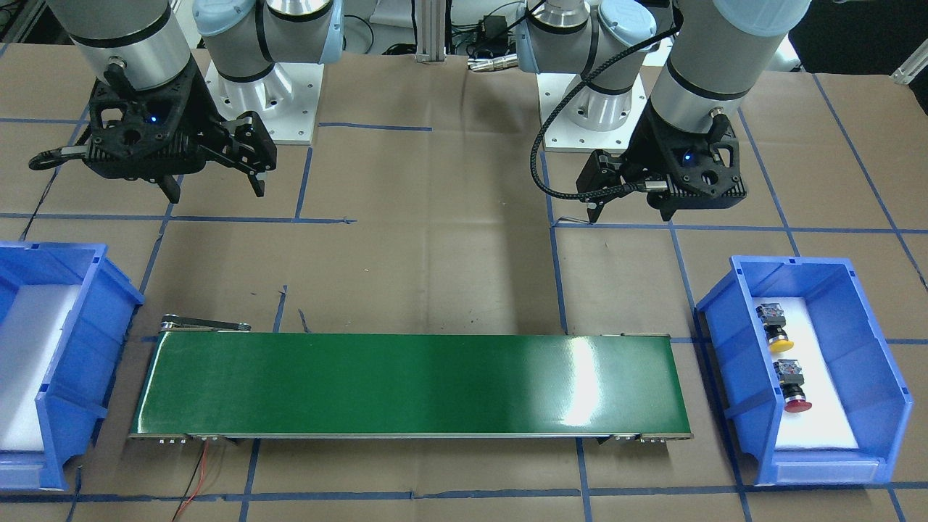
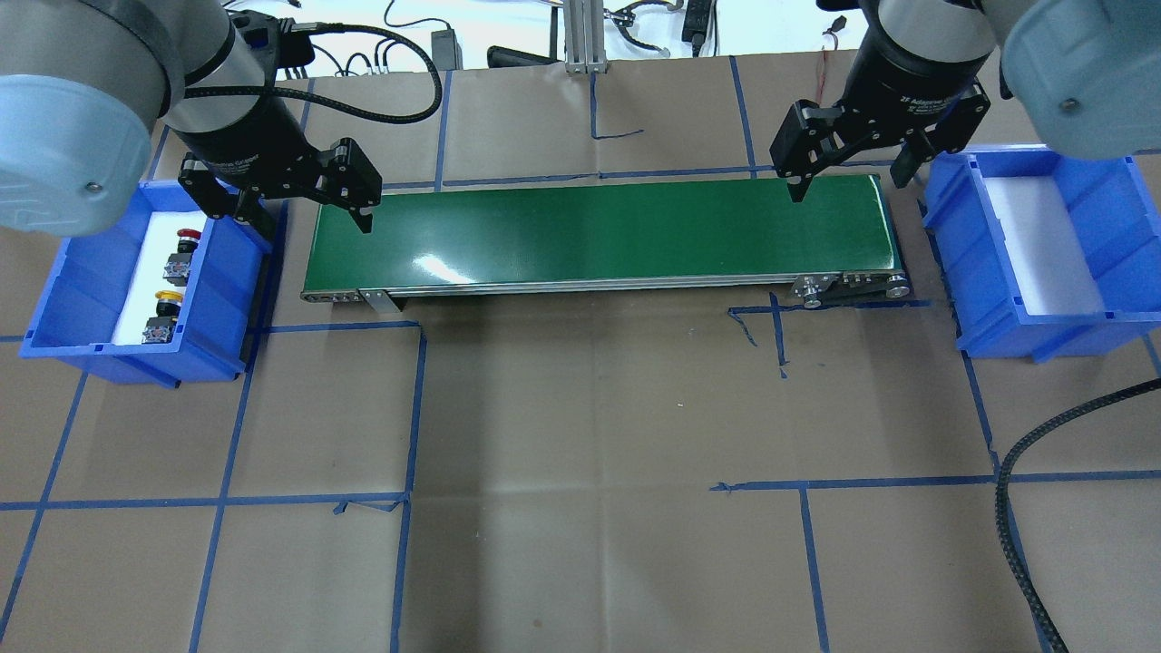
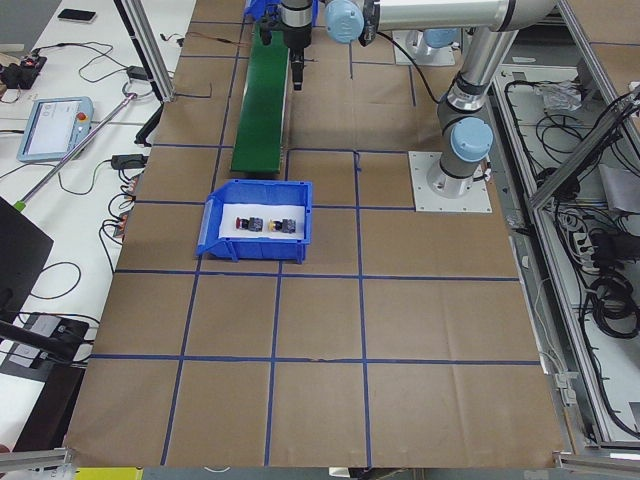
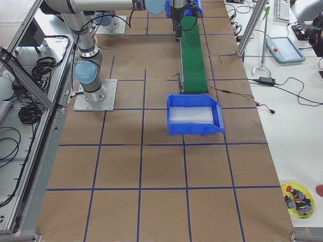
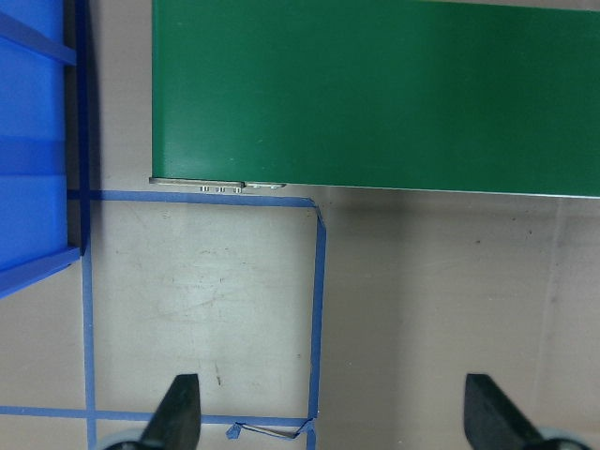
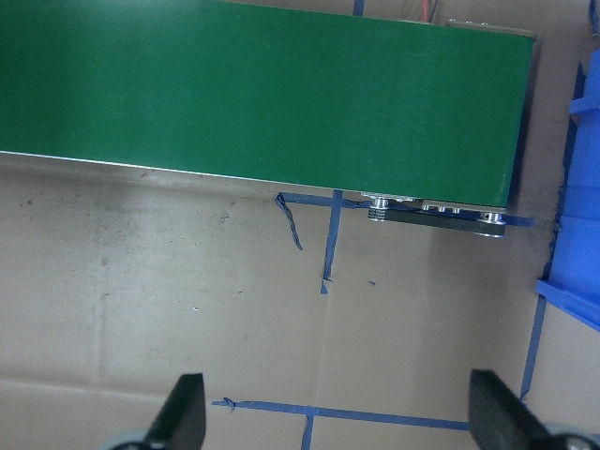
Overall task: Transport two buttons from left to right
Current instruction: 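Move the left gripper over the blue bin holding the buttons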
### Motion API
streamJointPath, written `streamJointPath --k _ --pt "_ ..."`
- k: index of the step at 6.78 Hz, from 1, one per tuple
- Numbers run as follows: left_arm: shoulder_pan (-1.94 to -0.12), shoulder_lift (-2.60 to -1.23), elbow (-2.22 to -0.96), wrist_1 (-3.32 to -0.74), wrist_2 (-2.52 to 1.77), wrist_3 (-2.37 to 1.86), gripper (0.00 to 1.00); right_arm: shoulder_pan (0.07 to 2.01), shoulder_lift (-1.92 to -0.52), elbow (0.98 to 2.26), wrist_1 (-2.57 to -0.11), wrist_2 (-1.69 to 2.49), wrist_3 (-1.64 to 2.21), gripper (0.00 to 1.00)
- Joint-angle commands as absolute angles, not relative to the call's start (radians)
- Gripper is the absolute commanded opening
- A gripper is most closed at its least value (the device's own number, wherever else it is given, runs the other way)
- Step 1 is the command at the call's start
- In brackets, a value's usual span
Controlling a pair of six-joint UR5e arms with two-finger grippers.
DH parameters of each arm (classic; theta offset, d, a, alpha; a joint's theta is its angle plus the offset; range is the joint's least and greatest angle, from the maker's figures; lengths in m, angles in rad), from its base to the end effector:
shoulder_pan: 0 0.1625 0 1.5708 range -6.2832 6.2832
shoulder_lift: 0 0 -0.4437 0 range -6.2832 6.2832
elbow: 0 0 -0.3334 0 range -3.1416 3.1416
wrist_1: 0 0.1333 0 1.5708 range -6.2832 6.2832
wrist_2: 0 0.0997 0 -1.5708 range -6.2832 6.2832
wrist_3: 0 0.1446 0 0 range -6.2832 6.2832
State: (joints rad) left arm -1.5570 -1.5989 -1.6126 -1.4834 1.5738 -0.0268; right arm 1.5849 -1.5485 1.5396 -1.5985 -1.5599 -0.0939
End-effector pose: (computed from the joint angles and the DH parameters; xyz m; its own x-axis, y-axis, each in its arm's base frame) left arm -0.1267 -0.4491 0.4399 -0.9992 -0.0406 -0.0025 -0.0406 0.9990 -0.0176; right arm 0.1412 -0.4463 0.4682 -0.9941 -0.1081 -0.0074 -0.1078 0.9935 -0.0375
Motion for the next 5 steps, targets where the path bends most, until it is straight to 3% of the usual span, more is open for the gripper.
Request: streamJointPath --k 1,5 --pt "-1.555 -1.597 -1.614 -1.483 1.574 -0.026 1.00 1.577 -1.548 1.539 -1.598 -1.559 -0.092 1.00" --pt "-1.498 -1.612 -1.588 -1.483 1.575 0.136 1.00 1.588 -1.560 1.528 -1.597 -1.560 -0.089 1.00"
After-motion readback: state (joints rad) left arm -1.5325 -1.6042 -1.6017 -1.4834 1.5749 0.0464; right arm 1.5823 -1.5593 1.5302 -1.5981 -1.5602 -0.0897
